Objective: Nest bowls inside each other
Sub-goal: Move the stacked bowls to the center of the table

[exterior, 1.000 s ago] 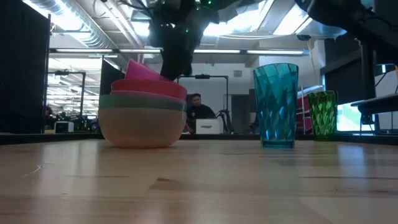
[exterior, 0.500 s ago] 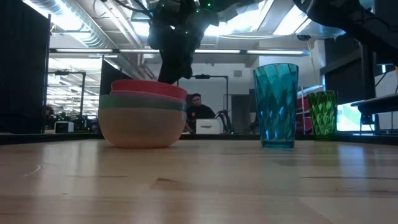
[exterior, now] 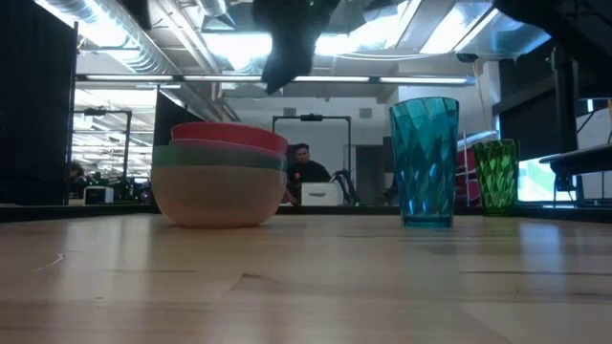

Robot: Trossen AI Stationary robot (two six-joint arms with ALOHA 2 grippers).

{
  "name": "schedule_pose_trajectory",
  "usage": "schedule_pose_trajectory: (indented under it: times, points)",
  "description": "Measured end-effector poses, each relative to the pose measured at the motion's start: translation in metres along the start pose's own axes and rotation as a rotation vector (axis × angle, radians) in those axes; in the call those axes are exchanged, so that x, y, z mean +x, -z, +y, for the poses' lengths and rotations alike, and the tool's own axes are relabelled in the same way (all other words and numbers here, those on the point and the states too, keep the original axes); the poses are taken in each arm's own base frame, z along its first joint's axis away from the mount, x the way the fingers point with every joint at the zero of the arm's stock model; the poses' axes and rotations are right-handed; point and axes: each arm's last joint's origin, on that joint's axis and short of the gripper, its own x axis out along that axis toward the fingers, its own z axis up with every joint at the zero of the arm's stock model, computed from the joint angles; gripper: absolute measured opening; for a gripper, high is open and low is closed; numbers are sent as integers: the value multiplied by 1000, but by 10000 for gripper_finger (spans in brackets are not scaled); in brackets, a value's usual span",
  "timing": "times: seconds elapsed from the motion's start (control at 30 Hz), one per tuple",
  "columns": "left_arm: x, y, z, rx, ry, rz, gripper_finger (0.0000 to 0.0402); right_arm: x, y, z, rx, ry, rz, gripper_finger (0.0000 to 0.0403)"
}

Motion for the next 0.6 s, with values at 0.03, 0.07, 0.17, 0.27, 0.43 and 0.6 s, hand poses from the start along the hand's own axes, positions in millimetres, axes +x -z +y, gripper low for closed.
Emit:
schedule_pose_trajectory:
  times: [0.03,0.07,0.17,0.27,0.43,0.6]
  points:
    - [9,1,-3,8,8,15,159,-8,0,1,-3,4,-13,213]
    - [19,2,-7,16,15,30,159,-17,-1,2,-6,8,-25,213]
    - [47,8,-16,39,38,76,159,-42,-1,5,-14,20,-63,213]
    - [75,17,-24,61,61,122,159,-67,0,9,-22,32,-101,213]
    - [121,39,-34,95,99,199,159,-109,5,15,-36,52,-165,213]
    - [155,49,-33,120,103,271,160,-141,11,20,-43,68,-220,214]
